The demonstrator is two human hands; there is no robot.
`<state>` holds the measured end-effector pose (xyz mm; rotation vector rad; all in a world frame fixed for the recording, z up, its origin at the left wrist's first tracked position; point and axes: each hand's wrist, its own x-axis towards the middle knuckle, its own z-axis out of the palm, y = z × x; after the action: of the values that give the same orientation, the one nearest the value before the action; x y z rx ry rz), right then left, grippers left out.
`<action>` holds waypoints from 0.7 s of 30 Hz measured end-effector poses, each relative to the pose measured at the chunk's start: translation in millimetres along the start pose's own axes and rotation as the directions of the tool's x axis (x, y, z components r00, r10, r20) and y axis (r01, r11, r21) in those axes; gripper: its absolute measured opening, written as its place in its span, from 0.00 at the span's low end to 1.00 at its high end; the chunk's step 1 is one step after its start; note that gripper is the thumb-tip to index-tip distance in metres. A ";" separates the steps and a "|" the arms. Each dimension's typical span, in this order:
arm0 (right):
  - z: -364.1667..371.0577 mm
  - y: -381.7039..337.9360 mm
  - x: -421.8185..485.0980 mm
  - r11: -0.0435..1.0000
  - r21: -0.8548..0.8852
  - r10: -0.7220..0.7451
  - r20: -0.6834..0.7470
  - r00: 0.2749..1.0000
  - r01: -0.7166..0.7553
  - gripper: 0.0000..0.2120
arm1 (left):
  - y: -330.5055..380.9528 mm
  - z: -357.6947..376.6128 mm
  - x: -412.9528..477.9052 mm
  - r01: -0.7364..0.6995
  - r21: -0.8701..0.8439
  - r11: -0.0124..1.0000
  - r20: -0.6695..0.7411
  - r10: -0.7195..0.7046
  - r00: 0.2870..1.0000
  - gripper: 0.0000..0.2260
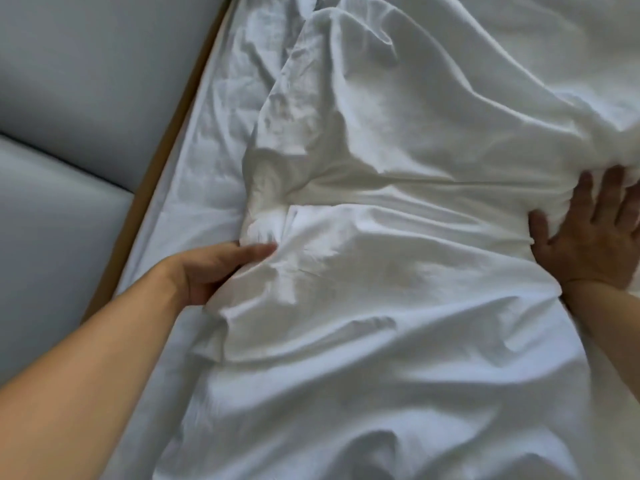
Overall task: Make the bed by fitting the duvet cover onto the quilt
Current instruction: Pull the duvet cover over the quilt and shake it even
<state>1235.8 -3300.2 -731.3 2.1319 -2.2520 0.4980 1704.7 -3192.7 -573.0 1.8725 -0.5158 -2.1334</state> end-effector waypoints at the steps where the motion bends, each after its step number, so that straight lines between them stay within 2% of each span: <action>1: -0.9 0.2 0.4 1.000 -0.006 -0.006 0.025 1.000 0.006 0.34 | -10.8 0.5 -3.5 -0.028 0.032 0.999 0.050 0.027 0.998 0.33; 3: -5.1 1.2 6.0 0.999 -0.045 0.002 0.106 0.994 0.002 0.36 | -24.3 8.6 -7.3 -0.081 0.106 0.991 0.010 0.080 0.997 0.29; 6: -22.4 -4.2 14.6 0.986 -0.163 0.090 0.290 0.953 -0.044 0.42 | -28.2 8.2 -11.1 -0.198 0.196 0.960 -0.180 0.234 0.956 0.22; 7: -35.0 -9.2 18.6 0.981 -0.174 0.145 0.366 0.919 -0.085 0.44 | -27.0 4.4 -12.1 -0.233 0.297 0.926 -0.282 0.318 0.905 0.19; 8: -57.9 -20.9 21.6 0.979 -0.099 0.201 0.458 0.866 -0.175 0.47 | -25.4 0.4 -13.5 -0.231 0.429 0.873 -0.389 0.409 0.826 0.16; 9: -88.9 -38.6 20.7 0.962 0.021 0.218 0.547 0.808 -0.274 0.50 | -25.3 -1.9 -14.8 -0.196 0.539 0.819 -0.476 0.488 0.732 0.15; 10: -119.8 -58.8 13.9 0.931 0.158 0.182 0.580 0.794 -0.329 0.52 | -28.2 -2.2 -16.2 -0.176 0.590 0.788 -0.525 0.540 0.658 0.15; 11: -144.5 -76.5 -1.4 0.901 0.237 0.167 0.585 0.794 -0.364 0.53 | -33.6 -0.7 -20.0 -0.208 0.567 0.797 -0.519 0.541 0.662 0.15; 12: -166.1 -94.8 -26.2 0.920 0.238 0.128 0.568 0.813 -0.311 0.53 | -39.7 2.6 -25.4 -0.255 0.479 0.840 -0.467 0.490 0.736 0.15; 13: -175.6 -115.9 -60.3 0.963 0.206 0.050 0.500 0.865 -0.175 0.52 | -48.1 4.9 -33.1 -0.249 0.381 0.890 -0.382 0.397 0.834 0.17; 14: -176.4 -138.4 -108.6 0.980 0.193 -0.058 0.474 0.879 -0.040 0.52 | -58.9 6.6 -41.9 -0.197 0.309 0.931 -0.276 0.286 0.918 0.21; 15: -175.0 -164.9 -170.7 0.973 0.214 -0.179 0.483 0.857 0.083 0.51 | -73.1 7.2 -50.2 -0.148 0.301 0.942 -0.178 0.208 0.962 0.24; 16: -172.7 -190.2 -230.4 0.959 0.229 -0.266 0.534 0.802 0.165 0.51 | -87.8 10.0 -56.8 -0.129 0.335 0.933 -0.116 0.177 0.977 0.25; 18: -160.5 -223.5 -313.8 0.964 0.197 -0.266 0.709 0.653 0.179 0.55 | -109.4 18.9 -57.8 -0.173 0.387 0.906 -0.153 0.248 0.957 0.21; 19: -149.2 -224.5 -333.6 0.976 0.139 -0.216 0.730 0.648 0.169 0.56 | -116.4 23.1 -56.1 -0.218 0.349 0.911 -0.205 0.301 0.931 0.19; 21: -136.0 -205.2 -340.2 0.987 0.048 -0.147 0.664 0.733 0.155 0.57 | -125.2 26.5 -55.3 -0.263 0.258 0.930 -0.329 0.341 0.881 0.19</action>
<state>1433.1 -2944.0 -629.0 2.7851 -2.2890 -0.3656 1691.2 -3053.9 -573.6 2.0726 -0.9024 -1.5288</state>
